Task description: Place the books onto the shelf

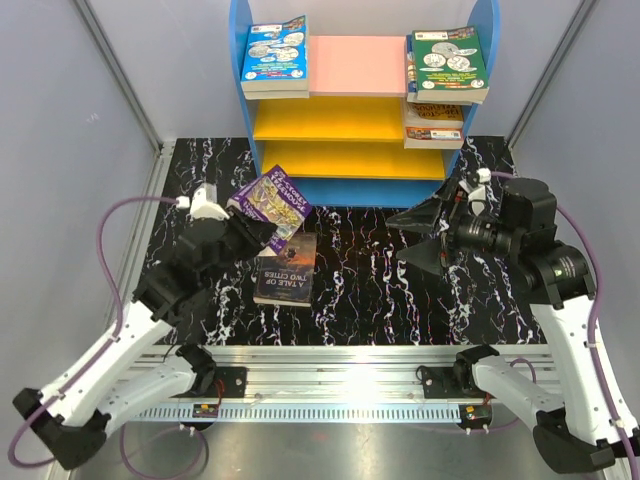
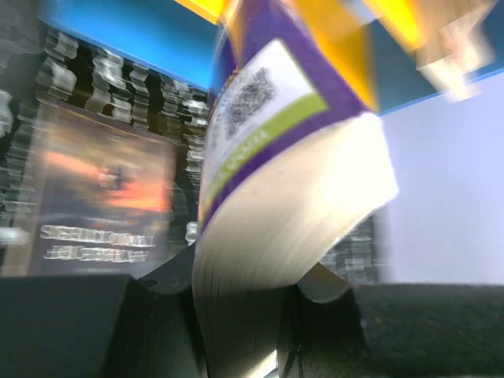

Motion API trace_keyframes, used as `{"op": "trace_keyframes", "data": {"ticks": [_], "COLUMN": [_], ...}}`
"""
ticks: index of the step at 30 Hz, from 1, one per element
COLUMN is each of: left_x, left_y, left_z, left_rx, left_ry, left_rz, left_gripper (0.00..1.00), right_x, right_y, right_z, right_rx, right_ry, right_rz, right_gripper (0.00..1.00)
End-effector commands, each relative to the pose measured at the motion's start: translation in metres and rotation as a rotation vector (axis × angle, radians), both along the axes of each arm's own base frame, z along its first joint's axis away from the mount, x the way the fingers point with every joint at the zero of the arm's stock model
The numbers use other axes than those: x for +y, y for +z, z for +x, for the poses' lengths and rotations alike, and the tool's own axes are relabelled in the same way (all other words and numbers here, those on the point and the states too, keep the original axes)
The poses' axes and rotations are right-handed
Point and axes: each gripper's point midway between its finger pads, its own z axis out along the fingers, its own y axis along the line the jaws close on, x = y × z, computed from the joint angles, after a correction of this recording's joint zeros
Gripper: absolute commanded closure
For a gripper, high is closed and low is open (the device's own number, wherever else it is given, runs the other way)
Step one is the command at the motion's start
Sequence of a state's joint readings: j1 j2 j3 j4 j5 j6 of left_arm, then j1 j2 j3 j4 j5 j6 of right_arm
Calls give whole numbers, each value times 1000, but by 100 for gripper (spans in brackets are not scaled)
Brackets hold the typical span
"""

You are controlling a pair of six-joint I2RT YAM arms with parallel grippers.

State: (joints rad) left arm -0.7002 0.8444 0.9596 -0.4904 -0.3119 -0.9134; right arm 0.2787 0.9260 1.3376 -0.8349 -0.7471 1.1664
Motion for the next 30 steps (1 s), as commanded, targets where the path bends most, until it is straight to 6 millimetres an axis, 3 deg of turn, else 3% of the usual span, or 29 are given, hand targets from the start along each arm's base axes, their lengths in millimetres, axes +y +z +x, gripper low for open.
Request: {"op": "trace_keyframes", "data": {"ticks": [1,3,4,13,22,30], "left_x": [-45,-48,-50,-51,-49,-27], "left_y": [66,73,87,130,136,132], "left_z": [8,8,8,23,59,115], "left_rx": [-159,-190,-229,-364,-373,-404], "left_ry": [-195,-247,-267,-276,-190,63], "left_rz": [-537,-637,-714,-856,-919,-1024], "left_gripper": [100,100,100,100,100,100], "right_x": [-1,0,0,3,3,1], "right_y": [-10,-14,-14,-21,-27,-25], "right_z": [-9,-14,-16,-21,-26,-18], "right_rx": [60,72,68,69,81,68], "right_ry": [27,45,50,125,151,158], "right_rz": [-17,-9,-4,-6,1,-19], "right_gripper": [0,0,0,0,0,0]}}
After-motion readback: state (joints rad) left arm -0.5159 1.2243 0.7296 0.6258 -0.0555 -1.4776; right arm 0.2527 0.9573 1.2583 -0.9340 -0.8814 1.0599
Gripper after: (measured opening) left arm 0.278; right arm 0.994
